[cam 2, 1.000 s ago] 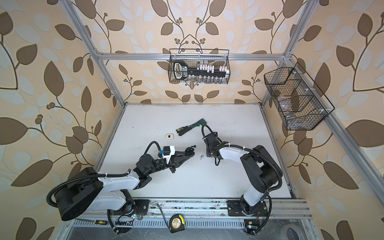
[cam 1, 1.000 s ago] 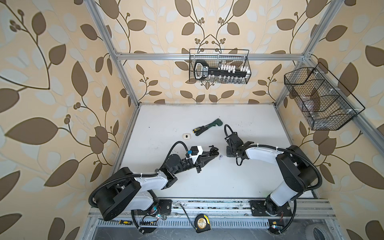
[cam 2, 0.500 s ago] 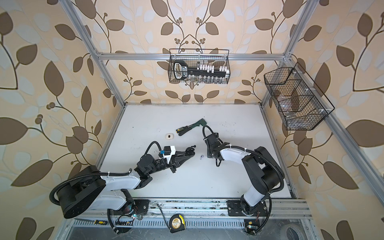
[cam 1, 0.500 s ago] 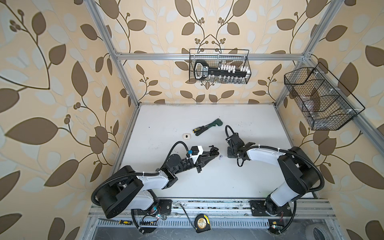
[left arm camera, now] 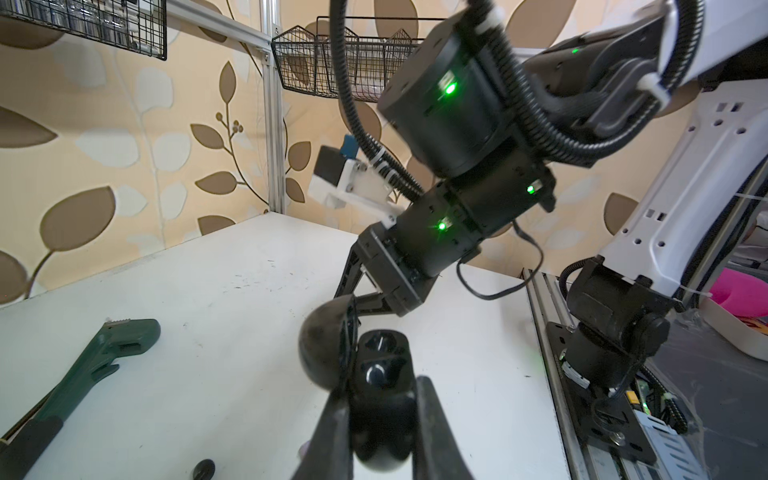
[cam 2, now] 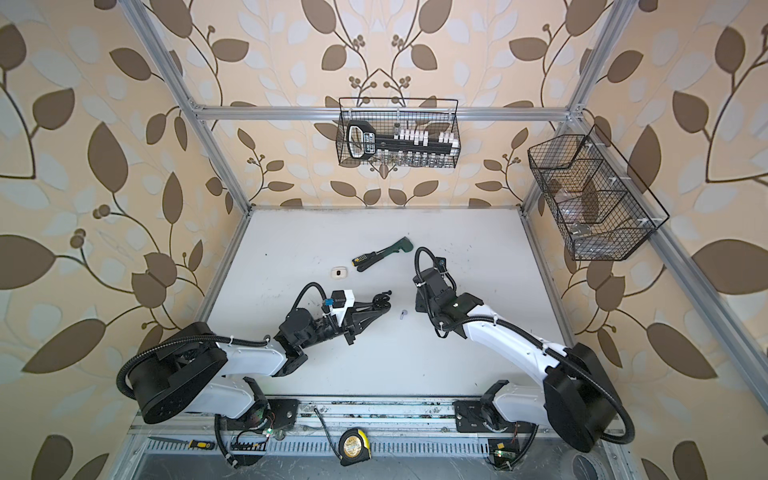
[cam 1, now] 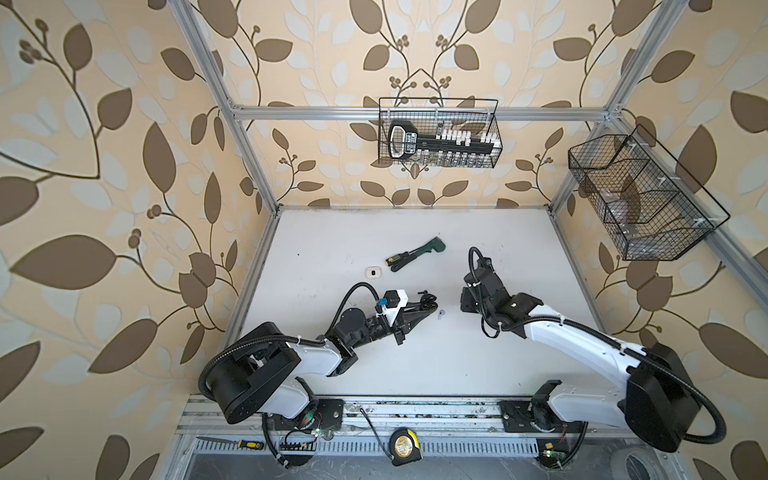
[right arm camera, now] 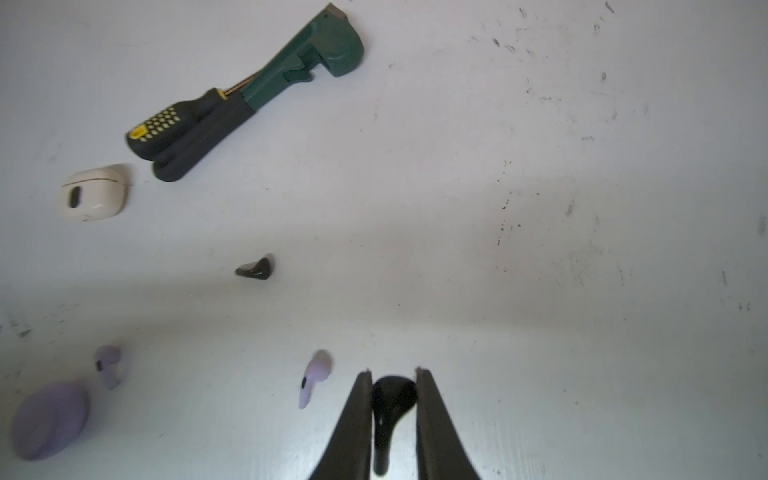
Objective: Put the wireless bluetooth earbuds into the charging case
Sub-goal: 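Lift the black earbud with the right gripper toward the black case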
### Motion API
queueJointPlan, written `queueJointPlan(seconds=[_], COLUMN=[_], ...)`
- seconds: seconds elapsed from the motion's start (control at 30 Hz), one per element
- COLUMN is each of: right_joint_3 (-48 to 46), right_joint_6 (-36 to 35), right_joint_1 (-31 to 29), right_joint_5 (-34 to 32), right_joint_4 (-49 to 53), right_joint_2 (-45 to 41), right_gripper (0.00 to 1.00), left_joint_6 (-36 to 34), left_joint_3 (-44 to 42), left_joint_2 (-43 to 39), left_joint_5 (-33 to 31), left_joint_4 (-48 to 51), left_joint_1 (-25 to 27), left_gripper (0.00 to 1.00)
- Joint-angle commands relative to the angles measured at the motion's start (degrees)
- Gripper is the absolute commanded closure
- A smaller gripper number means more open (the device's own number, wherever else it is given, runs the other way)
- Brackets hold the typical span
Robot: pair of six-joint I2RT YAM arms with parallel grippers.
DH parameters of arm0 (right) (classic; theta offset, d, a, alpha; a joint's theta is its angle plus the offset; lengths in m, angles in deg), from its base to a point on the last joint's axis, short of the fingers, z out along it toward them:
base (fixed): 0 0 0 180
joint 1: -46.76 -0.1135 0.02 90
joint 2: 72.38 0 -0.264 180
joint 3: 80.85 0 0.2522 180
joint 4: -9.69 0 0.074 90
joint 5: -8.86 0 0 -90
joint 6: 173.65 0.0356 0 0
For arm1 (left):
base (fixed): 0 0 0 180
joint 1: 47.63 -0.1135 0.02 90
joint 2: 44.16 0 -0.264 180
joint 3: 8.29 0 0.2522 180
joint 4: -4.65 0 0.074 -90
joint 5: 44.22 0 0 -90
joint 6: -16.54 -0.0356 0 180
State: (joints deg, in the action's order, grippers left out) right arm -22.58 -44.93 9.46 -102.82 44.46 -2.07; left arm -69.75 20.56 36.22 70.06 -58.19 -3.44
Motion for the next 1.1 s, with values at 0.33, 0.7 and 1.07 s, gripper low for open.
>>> queueJointPlan(seconds=[0.33,0.7,1.07], right_joint_3=[2.86,6.99,8.32], right_joint_6=[11.61,12.95,11.62], right_joint_1=[-16.30,-28.53,-31.95], right_joint_5=[-10.77,-19.09,-23.17], right_joint_4=[3.29,0.01,-4.24], right_joint_2=[-12.54,-13.12,-7.49], right_gripper=[0.82,0.82,0.83], left_joint_6=[0.78,1.58,1.57], left_joint_3=[0.27,0.79,0.71], left_joint_2=[-1.56,-2.41,-3.12], left_joint_5=[0.41,3.73,4.82], left_joint_4=[-5.04,-4.97,-5.01], left_joint_1=[-0.15,-0.06,-0.06], left_gripper=[1.00,1.00,1.00])
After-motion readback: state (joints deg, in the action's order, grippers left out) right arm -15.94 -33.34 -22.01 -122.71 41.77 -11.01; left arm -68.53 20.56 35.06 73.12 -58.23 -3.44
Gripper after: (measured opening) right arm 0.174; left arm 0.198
